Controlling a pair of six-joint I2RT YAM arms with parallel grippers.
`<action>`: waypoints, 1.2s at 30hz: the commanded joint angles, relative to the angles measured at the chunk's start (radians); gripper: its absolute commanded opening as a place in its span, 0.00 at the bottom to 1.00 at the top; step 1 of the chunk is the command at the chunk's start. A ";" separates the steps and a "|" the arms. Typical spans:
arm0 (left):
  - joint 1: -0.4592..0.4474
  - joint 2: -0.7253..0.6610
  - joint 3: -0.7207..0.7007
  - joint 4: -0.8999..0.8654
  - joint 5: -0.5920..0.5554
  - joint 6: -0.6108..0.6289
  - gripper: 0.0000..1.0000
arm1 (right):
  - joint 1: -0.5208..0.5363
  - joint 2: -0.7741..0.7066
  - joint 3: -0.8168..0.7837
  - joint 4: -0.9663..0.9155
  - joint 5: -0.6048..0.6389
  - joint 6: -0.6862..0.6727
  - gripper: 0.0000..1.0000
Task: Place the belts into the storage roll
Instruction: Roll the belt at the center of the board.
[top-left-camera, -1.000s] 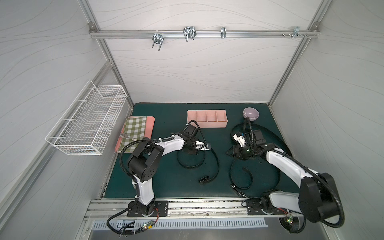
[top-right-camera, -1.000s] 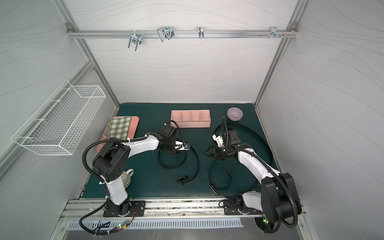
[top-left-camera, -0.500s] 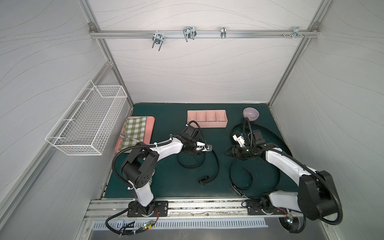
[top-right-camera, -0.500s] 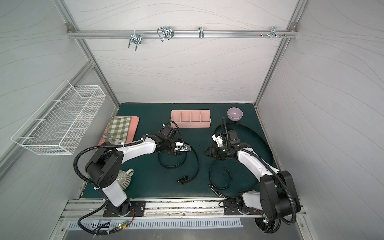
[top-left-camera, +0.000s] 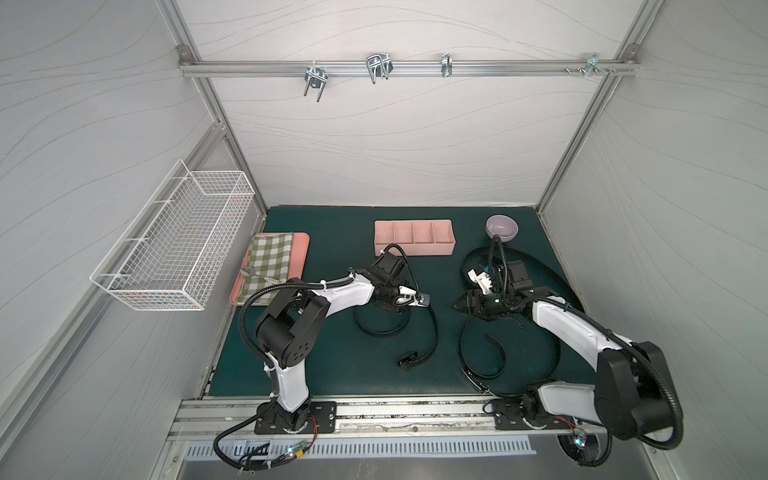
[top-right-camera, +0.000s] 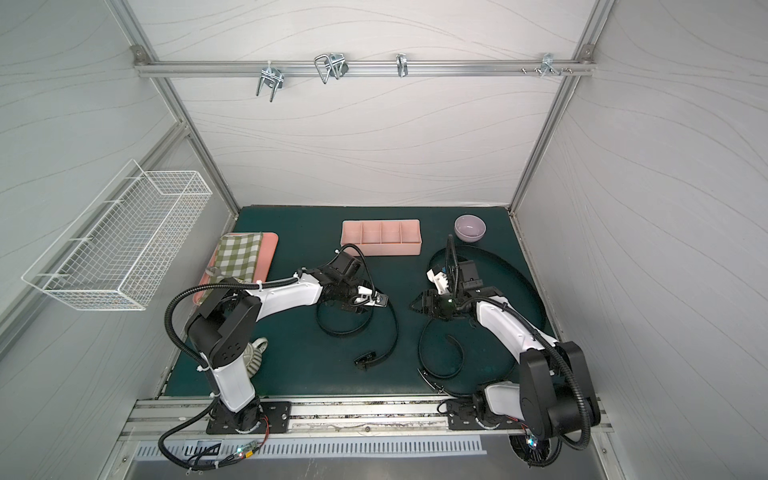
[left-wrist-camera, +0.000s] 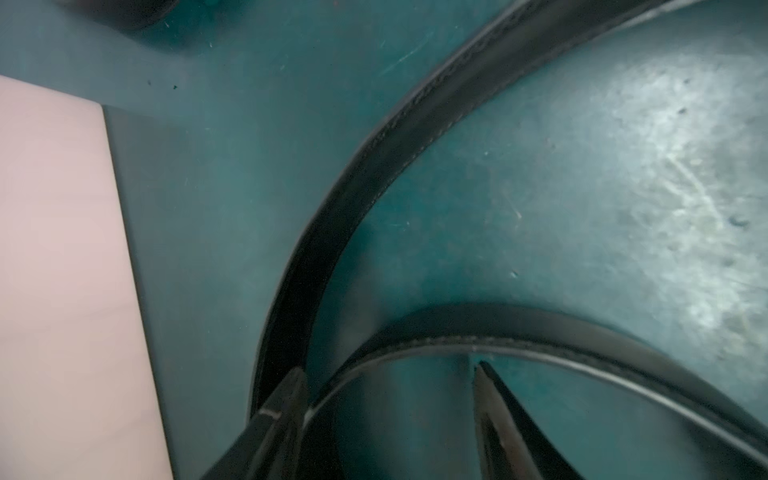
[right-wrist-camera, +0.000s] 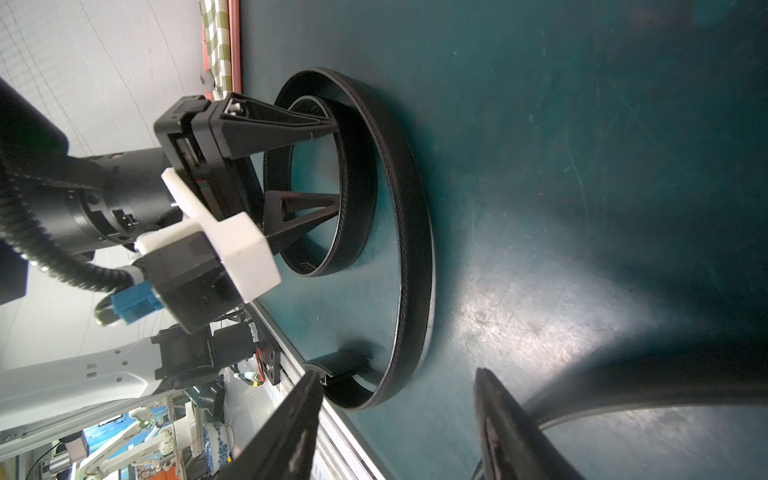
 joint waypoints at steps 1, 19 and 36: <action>-0.003 0.035 0.050 -0.011 0.006 0.040 0.57 | -0.008 0.008 -0.007 0.011 -0.024 0.001 0.61; 0.038 0.072 0.128 -0.146 -0.069 -0.096 0.23 | 0.003 -0.027 0.008 -0.015 0.012 -0.010 0.60; 0.038 0.007 0.101 -0.144 -0.292 -0.700 0.00 | 0.455 -0.145 0.011 0.061 0.365 0.015 0.68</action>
